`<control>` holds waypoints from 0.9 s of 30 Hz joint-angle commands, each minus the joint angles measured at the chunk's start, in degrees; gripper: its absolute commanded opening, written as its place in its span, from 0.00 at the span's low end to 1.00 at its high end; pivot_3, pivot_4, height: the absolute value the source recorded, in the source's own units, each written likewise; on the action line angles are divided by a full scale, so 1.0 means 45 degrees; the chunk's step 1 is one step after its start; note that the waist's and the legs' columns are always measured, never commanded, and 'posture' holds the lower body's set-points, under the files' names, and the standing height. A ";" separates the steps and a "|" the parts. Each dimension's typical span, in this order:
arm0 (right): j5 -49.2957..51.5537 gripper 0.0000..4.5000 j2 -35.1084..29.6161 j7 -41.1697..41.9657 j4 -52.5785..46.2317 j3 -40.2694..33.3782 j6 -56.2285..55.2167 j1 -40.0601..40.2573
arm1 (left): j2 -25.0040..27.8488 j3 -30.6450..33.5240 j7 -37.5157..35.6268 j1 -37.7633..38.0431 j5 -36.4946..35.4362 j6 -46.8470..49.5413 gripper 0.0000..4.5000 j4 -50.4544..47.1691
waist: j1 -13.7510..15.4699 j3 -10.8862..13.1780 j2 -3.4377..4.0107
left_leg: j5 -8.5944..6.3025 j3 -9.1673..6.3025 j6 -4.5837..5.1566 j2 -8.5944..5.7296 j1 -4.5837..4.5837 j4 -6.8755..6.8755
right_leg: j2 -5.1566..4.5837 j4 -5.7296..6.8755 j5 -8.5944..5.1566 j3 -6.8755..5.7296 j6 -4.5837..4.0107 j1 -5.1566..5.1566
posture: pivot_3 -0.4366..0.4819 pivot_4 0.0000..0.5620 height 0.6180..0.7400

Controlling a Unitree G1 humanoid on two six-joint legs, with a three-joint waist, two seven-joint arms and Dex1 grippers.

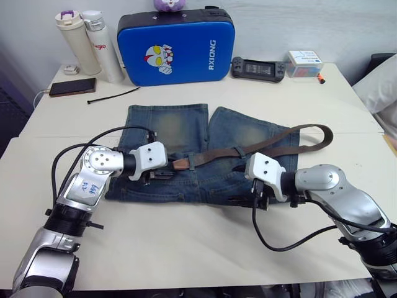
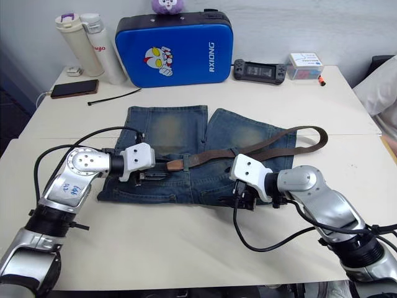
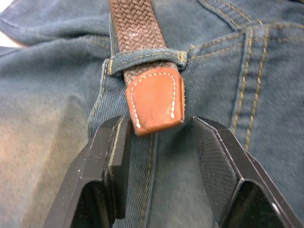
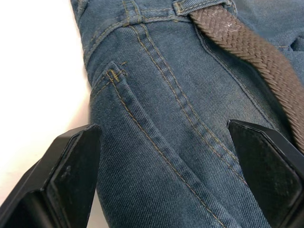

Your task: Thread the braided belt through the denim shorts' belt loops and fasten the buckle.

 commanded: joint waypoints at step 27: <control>-0.0661 0.01 0.1187 -0.1142 0.3877 -0.0068 0.2789 -0.0274 | 0.0090 0.0826 0.0022 -0.0036 -0.0203 0.0205 0.00 -0.0522 | -0.0045 -0.0007 -0.0008 | 0.0001 0.0005 -0.0001 0.0003 0.0015 0.0010 | 0.0003 0.0014 0.0000 -0.0020 0.0000 0.0012 | 0.48 0.27 0.87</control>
